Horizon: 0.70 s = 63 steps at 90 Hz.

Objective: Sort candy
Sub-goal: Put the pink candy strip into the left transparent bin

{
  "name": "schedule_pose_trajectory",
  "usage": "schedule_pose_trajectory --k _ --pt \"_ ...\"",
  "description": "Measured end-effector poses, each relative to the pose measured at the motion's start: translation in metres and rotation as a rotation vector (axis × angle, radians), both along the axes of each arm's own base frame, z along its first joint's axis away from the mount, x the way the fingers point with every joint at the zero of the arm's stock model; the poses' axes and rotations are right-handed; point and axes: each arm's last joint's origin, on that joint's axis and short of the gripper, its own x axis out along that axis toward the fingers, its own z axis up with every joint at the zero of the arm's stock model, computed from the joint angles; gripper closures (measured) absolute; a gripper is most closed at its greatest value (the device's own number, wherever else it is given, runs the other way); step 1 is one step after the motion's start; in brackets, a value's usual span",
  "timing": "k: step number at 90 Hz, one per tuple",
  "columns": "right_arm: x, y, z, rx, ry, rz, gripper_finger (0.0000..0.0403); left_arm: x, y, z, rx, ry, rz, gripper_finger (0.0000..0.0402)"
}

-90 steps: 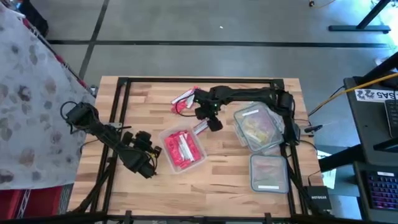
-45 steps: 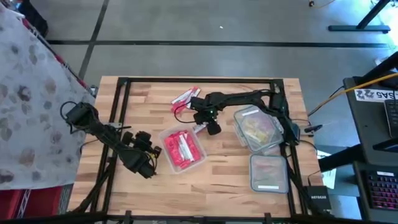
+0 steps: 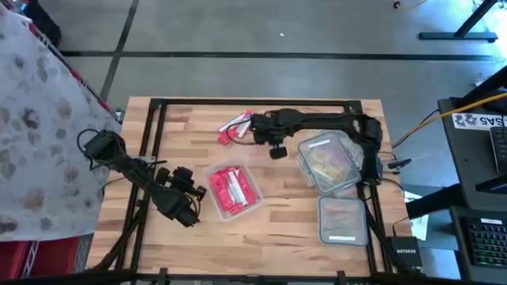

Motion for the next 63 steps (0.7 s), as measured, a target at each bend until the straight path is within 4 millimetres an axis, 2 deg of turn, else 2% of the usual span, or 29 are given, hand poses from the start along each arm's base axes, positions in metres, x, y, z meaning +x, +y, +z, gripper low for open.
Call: schedule_pose_trajectory --k 7,14,24,35,53,63 --pt "-0.004 0.002 0.023 0.007 -0.109 0.008 0.0371 0.000 0.000 0.000 -0.003 -0.004 0.000 0.0402" --pt "-0.005 0.006 0.041 0.143 -0.251 -0.007 0.0370 0.000 0.000 0.000 -0.004 -0.006 0.000 0.0402" --pt "0.004 0.014 0.049 0.481 -0.431 -0.072 0.0370 0.001 0.000 0.000 -0.006 -0.008 0.000 0.0402" --pt "0.010 0.024 0.054 0.751 -0.496 0.014 0.0370 0.001 0.000 0.000 -0.007 -0.009 0.000 0.0402" --pt "0.012 0.030 0.051 0.678 -0.479 0.058 0.0370 -0.001 -0.003 -0.001 -0.008 -0.011 -0.013 0.0402" --pt "0.009 0.037 0.042 0.554 -0.377 0.099 0.0356 -0.001 -0.004 -0.001 -0.008 -0.011 -0.017 0.0402"
